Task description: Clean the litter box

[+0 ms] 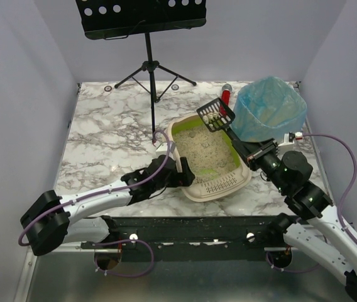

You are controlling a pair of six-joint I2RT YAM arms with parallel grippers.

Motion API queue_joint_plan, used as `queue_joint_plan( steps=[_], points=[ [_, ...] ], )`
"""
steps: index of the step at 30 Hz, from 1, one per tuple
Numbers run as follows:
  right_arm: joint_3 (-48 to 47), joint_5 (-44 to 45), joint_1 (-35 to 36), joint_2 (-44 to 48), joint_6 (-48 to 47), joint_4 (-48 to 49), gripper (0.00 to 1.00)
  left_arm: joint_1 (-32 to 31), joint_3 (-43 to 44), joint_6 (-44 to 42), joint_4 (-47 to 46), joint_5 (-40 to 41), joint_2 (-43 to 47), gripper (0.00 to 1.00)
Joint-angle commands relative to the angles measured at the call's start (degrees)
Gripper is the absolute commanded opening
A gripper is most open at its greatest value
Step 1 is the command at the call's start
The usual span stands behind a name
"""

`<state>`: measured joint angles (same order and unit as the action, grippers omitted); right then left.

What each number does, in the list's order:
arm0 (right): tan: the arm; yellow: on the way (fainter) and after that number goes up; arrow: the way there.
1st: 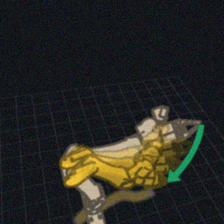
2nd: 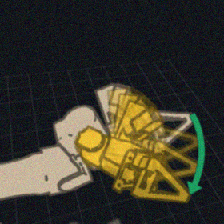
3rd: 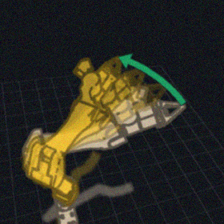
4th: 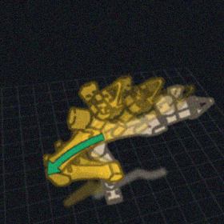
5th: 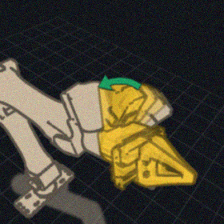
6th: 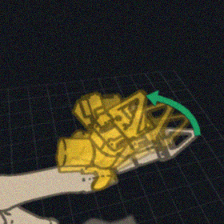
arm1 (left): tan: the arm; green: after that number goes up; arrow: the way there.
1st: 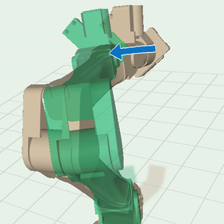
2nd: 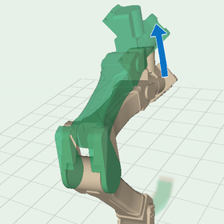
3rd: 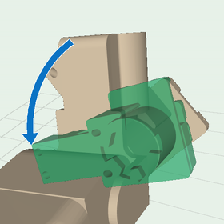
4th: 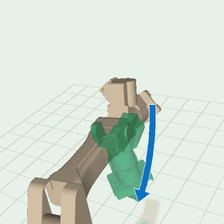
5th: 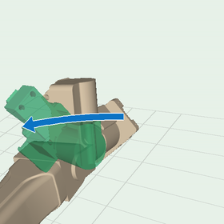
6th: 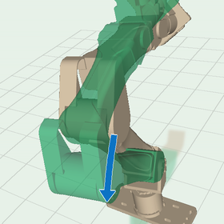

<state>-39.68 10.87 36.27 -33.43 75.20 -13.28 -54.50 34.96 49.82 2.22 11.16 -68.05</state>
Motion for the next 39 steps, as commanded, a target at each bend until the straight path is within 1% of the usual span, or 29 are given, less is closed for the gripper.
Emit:
queue_joint_plan(
  steps=[1,6,8,10,12,13,17,20,21,23,24,25,28,31,32,34,35,39],
  points=[
    [-0.57,2.39,-0.41,1.79,-0.83,-0.61,0.01,-0.26,0.90,0.89,1.11,2.72,5.20,0.99],
    [-4.08,4.85,-0.68,0.13,-0.93,-3.33,0.01,-0.26,-1.65,3.52,7.00,7.82,11.34,0.99],
    [-6.19,7.83,-1.11,-0.93,-0.41,-4.12,0.01,-0.34,-2.70,4.05,9.03,8.70,13.02,0.99],
    [-7.07,10.90,-1.55,-1.46,1.43,-4.21,0.01,-0.34,-3.49,4.67,9.91,8.88,15.40,0.99],
    [-8.56,13.20,-2.34,-1.81,0.92,-4.47,0.01,-0.34,-5.16,5.11,9.30,8.27,17.41,0.99],
    [-9.09,15.56,-2.61,-1.73,0.31,-4.48,0.01,-0.34,-5.86,5.20,8.16,7.92,17.95,0.99],
    [-14.79,19.53,-4.54,-2.51,-3.82,-6.14,0.01,-0.34,-7.10,5.55,8.33,7.39,19.36,0.99],
    [-18.58,26.20,-4.72,-5.31,-9.97,-10.09,0.01,-0.34,-6.75,5.46,9.29,7.56,19.80,0.99],
    [-21.29,27.96,-4.72,-6.37,-10.94,-14.10,0.01,-0.34,-6.66,5.46,9.47,7.48,19.97,0.99],
    [-23.07,33.40,-4.72,-7.70,-13.13,-18.08,0.01,-0.34,-6.57,5.46,10.17,7.74,20.15,0.99],
    [-23.68,35.25,-4.72,-8.66,-13.41,-21.49,0.01,-0.34,-6.57,5.55,10.61,8.00,20.24,0.99],
    [-24.04,38.66,-4.63,-8.84,-13.32,-22.83,0.01,-0.34,-6.48,5.64,11.31,8.44,20.33,0.99],
    [-23.86,42.02,-4.72,-9.63,-19.54,-22.76,0.01,-0.34,-6.22,5.81,12.63,9.49,20.59,0.99],
    [-24.65,42.65,-4.72,-12.34,-29.20,-22.58,0.01,-0.34,-5.61,5.90,13.95,10.46,20.77,0.99],
    [-25.26,43.00,-4.72,-13.23,-34.37,-22.58,0.01,-0.34,-5.17,5.81,14.39,10.99,20.77,0.99],
    [-25.53,45.53,-4.72,-16.12,-39.93,-20.83,0.01,-0.34,-4.73,5.64,15.44,11.34,20.68,0.99],
    [-26.40,46.25,-4.81,-17.36,-44.22,-20.65,0.01,-0.34,-4.46,5.55,15.71,11.60,20.68,0.99],
    [-28.52,46.26,-4.72,-21.41,-51.72,-20.56,0.01,-0.34,-4.64,4.67,16.24,11.69,21.03,0.99]
  ],
)
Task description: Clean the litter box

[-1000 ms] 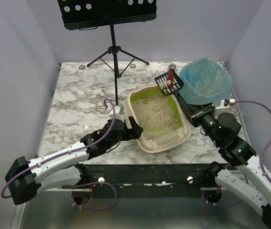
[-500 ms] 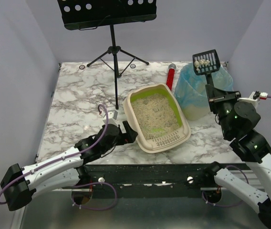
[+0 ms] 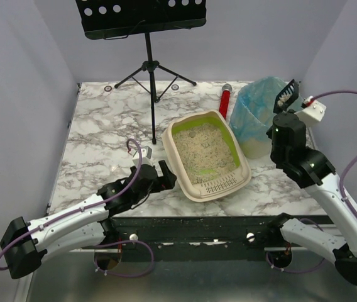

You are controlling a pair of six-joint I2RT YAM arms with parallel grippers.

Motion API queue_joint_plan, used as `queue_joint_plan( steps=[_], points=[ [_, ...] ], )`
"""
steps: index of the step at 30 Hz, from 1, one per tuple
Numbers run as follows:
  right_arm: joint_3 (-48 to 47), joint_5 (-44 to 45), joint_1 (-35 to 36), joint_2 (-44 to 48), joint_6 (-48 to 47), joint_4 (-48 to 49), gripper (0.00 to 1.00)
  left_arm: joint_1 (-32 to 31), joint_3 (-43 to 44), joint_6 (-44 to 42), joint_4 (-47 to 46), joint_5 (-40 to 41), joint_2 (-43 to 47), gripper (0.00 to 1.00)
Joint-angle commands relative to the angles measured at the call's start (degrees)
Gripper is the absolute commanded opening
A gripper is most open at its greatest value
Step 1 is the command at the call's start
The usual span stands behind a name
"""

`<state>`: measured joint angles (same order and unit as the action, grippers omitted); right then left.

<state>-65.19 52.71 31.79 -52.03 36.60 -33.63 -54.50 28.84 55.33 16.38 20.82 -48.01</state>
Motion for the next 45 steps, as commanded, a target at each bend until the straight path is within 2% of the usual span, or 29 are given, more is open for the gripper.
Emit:
queue_joint_plan(
  steps=[1,6,14,18,22,24,27,29,34,37,38,41,44,45],
  points=[
    [-3.19,3.29,-0.24,-3.42,-14.87,0.14,0.01,-0.34,1.48,-0.93,2.25,1.95,1.16,0.99],
    [-3.80,4.07,-0.24,-5.27,-22.97,0.22,0.01,-0.34,2.01,-1.71,3.13,2.38,1.25,0.99],
    [-2.58,-6.20,-0.15,-5.45,-38.68,4.09,0.01,-0.34,2.54,-2.77,3.66,3.00,0.72,0.99],
    [-2.31,-7.97,-0.15,-4.84,-38.36,4.01,0.01,-0.34,2.54,-2.77,4.01,2.56,0.63,0.99],
    [-3.10,-0.18,-0.15,-2.73,-33.62,3.74,0.01,-0.26,2.27,-2.60,4.18,2.65,0.72,0.99],
    [-3.63,0.82,-0.15,-0.20,-31.16,3.74,0.01,-0.34,2.45,-2.86,4.19,1.60,0.81,0.99],
    [-4.51,-3.91,-0.15,4.46,-27.64,3.57,0.01,-0.34,2.27,-3.12,3.22,0.45,1.08,0.99],
    [-4.95,-10.30,-0.15,6.41,-26.41,3.05,0.01,-0.34,2.19,-3.30,2.69,0.28,1.08,0.99],
    [-9.60,-11.93,-0.15,7.29,-17.02,-7.21,0.01,-0.34,2.71,-3.30,3.13,0.27,0.90,0.99],
    [-9.52,-20.68,-0.15,8.78,-12.26,-7.43,0.01,-0.34,3.15,-3.56,2.78,0.36,1.07,0.99],
    [-8.74,-28.29,-0.15,10.27,-10.86,-6.37,0.01,-0.26,3.41,-4.00,2.69,0.19,1.08,0.99],
    [-4.61,-43.50,-0.15,12.03,-8.06,-2.94,0.04,-0.34,4.11,-5.40,1.99,-0.86,0.64,0.99],
    [-1.70,-51.01,-0.06,11.52,0.01,-4.42,0.04,-0.34,5.17,-6.02,2.60,-0.52,-0.24,0.99],
    [-1.09,-51.04,-0.15,10.64,2.92,-6.87,0.04,-0.34,5.52,-6.37,2.95,0.35,-0.59,0.99]
  ],
)
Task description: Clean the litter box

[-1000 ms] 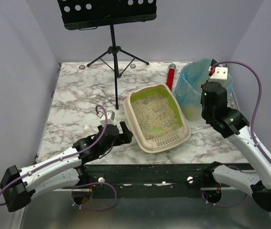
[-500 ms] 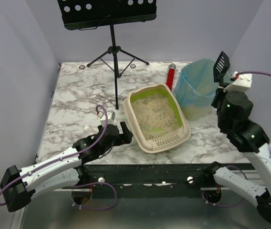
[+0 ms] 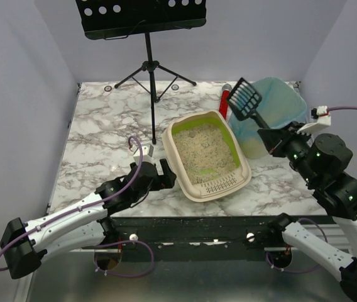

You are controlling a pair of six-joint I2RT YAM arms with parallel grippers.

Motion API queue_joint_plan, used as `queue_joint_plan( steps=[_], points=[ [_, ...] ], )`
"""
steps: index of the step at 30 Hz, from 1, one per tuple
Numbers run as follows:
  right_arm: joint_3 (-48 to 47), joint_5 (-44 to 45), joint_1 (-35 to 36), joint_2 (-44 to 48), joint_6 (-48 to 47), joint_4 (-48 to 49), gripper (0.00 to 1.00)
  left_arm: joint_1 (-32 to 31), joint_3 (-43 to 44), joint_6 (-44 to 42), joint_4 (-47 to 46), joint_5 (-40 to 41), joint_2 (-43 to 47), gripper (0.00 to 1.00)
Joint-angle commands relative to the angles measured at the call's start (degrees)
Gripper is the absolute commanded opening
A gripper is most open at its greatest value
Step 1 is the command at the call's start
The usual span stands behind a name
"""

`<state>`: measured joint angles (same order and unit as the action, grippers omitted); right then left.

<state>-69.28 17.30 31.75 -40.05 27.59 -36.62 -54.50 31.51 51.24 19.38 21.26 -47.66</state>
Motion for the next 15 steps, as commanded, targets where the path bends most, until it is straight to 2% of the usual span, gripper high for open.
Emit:
queue_joint_plan(
  steps=[1,2,6,11,13,15],
  points=[
    [4.14,-15.11,-0.02,-2.04,14.65,-5.20,0.01,-0.34,3.21,-2.46,0.66,0.27,-1.55,0.99],
    [4.67,-14.49,-0.11,-2.66,18.51,-6.35,0.01,-0.34,4.08,-2.55,0.92,0.80,-1.73,0.99],
    [7.83,-15.71,-0.19,-6.17,22.58,-8.03,0.01,0.18,7.33,-0.88,3.38,3.44,-3.66,0.99],
    [11.44,-20.89,-0.02,-11.71,23.11,-5.48,0.01,1.41,11.90,0.52,5.85,5.02,-8.67,0.99],
    [12.23,-18.63,2.52,-13.29,24.95,-5.39,0.01,1.85,13.84,0.35,5.85,5.11,-11.21,0.99],
    [10.49,-9.69,6.63,-15.84,28.47,-8.10,0.01,2.55,15.59,0.70,5.85,5.46,-12.71,0.99]
  ],
)
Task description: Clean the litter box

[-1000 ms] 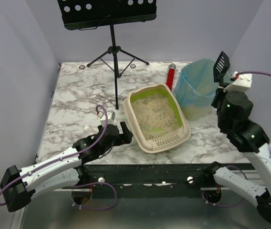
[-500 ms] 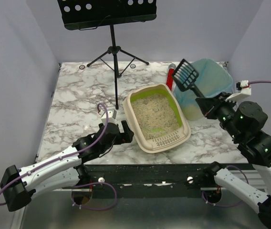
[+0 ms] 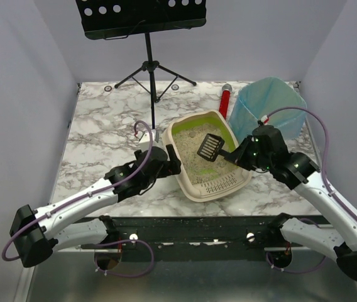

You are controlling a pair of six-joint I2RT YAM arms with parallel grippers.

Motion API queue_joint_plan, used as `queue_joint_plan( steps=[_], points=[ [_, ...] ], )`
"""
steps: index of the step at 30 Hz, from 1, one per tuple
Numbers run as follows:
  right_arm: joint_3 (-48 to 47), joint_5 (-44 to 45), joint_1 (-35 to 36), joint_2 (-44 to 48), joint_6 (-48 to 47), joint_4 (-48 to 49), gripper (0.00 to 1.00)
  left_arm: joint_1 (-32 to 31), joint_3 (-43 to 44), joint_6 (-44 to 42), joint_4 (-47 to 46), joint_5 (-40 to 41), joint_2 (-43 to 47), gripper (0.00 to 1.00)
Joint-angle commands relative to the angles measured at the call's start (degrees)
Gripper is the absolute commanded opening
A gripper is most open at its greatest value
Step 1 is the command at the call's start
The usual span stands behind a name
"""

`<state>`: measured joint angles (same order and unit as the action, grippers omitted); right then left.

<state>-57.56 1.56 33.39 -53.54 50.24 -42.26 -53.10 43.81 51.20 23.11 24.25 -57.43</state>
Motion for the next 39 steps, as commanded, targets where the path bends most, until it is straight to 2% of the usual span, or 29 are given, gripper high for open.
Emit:
queue_joint_plan(
  steps=[1,2,5,7,10,13,14,17,24,30,39],
  points=[
    [-2.46,9.74,6.33,-3.40,7.92,-7.87,0.01,1.25,3.91,0.66,1.85,2.47,-4.26,0.99],
    [-3.77,16.30,7.73,-5.50,12.21,-10.53,0.01,1.51,4.43,0.57,1.67,2.47,-4.97,0.99],
    [-7.91,21.45,9.68,-8.68,18.72,-18.37,0.01,1.86,6.37,-0.31,0.79,2.12,-7.43,0.99],
    [-9.41,21.03,9.68,-11.75,19.81,-20.23,0.01,2.12,7.69,-0.40,0.88,1.85,-9.18,0.99],
    [-8.97,17.17,9.77,-15.53,17.53,-16.21,0.01,2.65,8.75,-0.40,0.62,0.98,-10.68,0.99],
    [-10.72,18.29,9.77,-20.18,22.17,-18.54,0.01,3.26,9.01,-0.40,-0.61,0.10,-11.39,0.99],
    [-12.64,20.21,9.68,-21.59,27.06,-20.30,0.01,3.44,9.10,-0.40,-0.70,-0.08,-11.56,0.99],
    [-16.08,21.11,9.68,-26.94,29.92,-24.53,0.01,3.79,9.54,-0.49,-0.79,-0.34,-11.74,0.99],
    [-14.69,13.82,9.51,-32.94,22.19,-11.89,0.01,5.02,9.45,-1.01,-1.49,-0.78,-12.44,0.99],
    [-11.18,14.87,8.54,-33.74,23.76,-8.46,0.01,5.99,8.75,-1.63,-3.33,-2.36,-13.23,0.99],
    [-3.44,16.19,7.75,-32.95,19.29,7.71,0.01,7.22,8.92,-2.16,-6.76,-4.65,-15.96,0.99]
  ],
)
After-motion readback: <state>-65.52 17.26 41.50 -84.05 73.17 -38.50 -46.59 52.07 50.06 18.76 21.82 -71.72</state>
